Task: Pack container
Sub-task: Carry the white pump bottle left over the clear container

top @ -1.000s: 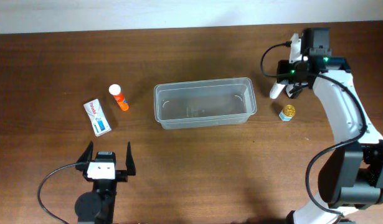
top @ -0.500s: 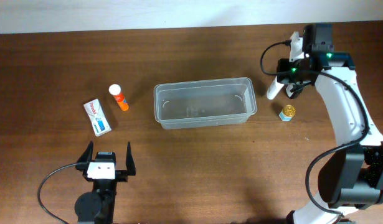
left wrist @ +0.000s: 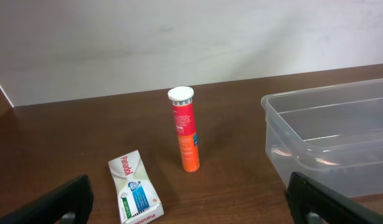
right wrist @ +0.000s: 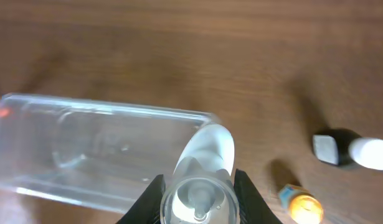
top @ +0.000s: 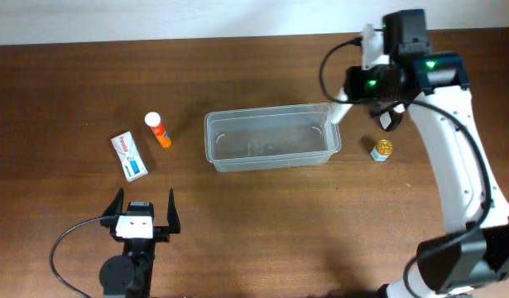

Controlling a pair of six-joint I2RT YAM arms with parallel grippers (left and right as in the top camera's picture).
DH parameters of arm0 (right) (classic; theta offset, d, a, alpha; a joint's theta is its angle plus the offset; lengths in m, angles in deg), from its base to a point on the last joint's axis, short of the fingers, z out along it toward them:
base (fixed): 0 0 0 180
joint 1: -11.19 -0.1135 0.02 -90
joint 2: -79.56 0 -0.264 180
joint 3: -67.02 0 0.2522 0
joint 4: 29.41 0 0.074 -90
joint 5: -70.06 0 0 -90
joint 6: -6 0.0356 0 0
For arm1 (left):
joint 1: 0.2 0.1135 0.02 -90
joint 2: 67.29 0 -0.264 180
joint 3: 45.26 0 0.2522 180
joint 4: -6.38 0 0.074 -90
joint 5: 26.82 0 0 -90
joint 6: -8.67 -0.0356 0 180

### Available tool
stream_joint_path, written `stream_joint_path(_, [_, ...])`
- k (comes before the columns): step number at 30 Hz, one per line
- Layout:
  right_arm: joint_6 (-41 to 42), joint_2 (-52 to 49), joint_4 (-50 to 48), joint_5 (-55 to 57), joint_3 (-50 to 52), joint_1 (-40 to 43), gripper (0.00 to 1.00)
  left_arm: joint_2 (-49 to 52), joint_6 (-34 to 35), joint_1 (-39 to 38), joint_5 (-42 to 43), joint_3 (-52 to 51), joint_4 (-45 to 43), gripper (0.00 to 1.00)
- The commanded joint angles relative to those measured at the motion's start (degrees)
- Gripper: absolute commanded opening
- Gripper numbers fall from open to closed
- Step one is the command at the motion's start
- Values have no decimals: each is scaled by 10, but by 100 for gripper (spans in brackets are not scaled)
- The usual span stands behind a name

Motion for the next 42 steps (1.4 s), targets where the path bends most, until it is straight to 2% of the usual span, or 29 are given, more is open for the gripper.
stream_joint_path(1, [0, 21, 7, 26, -16, -28, 21, -4, -9, 3, -3, -1, 3, 99])
stream_joint_path(15, [-119, 7, 24, 46, 11, -59, 18, -4, -9, 3, -3, -1, 3, 99])
stream_joint_path(42, [-117, -105, -28, 30, 18, -59, 19, -4, -9, 3, -3, -1, 3, 99])
